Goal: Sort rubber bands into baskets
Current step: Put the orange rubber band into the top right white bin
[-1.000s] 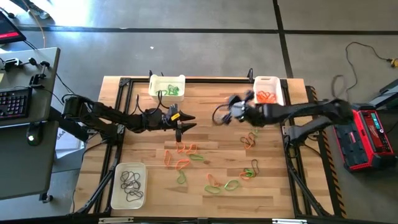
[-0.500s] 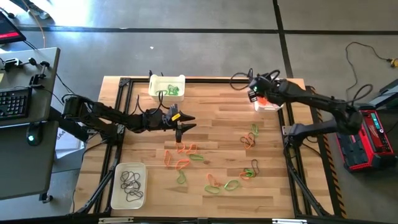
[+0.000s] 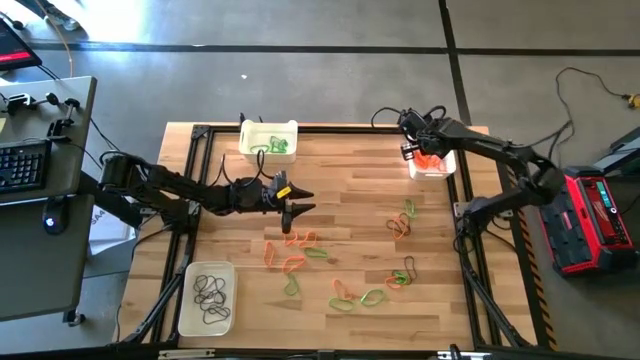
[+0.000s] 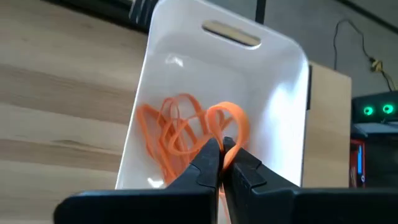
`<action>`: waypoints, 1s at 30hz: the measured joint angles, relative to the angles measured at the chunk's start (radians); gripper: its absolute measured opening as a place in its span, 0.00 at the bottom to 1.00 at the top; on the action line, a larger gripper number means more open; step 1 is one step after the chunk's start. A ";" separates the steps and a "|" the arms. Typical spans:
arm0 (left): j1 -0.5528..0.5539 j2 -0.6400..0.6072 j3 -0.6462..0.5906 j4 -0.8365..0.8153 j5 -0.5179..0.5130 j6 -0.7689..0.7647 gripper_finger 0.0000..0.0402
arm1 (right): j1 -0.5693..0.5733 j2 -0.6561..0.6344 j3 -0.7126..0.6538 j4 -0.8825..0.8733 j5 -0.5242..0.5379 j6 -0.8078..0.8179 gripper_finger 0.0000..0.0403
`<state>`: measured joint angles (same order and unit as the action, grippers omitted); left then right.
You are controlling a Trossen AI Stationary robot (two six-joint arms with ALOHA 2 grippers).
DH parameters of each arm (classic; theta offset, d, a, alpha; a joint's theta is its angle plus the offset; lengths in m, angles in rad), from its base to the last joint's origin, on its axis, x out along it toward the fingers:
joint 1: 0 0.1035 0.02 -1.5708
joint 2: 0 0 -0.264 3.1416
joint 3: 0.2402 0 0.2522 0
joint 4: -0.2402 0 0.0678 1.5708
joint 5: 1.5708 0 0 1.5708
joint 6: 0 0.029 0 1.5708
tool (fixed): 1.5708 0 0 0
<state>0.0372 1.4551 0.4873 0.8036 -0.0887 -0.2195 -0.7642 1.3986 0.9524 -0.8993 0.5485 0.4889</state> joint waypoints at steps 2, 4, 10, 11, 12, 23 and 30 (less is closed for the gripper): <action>0.000 0.000 0.000 0.000 0.000 0.005 0.40 | -0.010 0.022 0.000 -0.001 -0.005 0.000 0.00; 0.000 0.000 0.000 0.000 0.000 0.004 0.40 | -0.019 0.043 0.000 0.002 -0.007 0.002 0.00; 0.000 0.000 0.000 0.000 0.000 0.005 0.40 | -0.057 0.103 0.000 0.044 -0.046 -0.008 0.00; 0.000 0.000 0.000 0.000 0.000 0.005 0.40 | -0.063 0.112 0.000 0.055 -0.049 -0.011 0.00; 0.000 0.000 0.000 0.000 0.000 0.005 0.40 | -0.071 0.121 0.000 0.066 -0.053 -0.011 0.00; 0.000 0.000 0.000 0.001 0.000 0.006 0.40 | -0.164 0.210 0.000 0.113 -0.146 -0.024 0.00; 0.000 0.000 0.000 0.001 0.000 0.007 0.40 | -0.192 0.200 0.000 0.114 -0.223 -0.066 0.07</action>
<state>0.0372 1.4551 0.4873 0.8043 -0.0891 -0.2123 -0.9565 1.5982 0.9520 -0.7856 0.3255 0.4233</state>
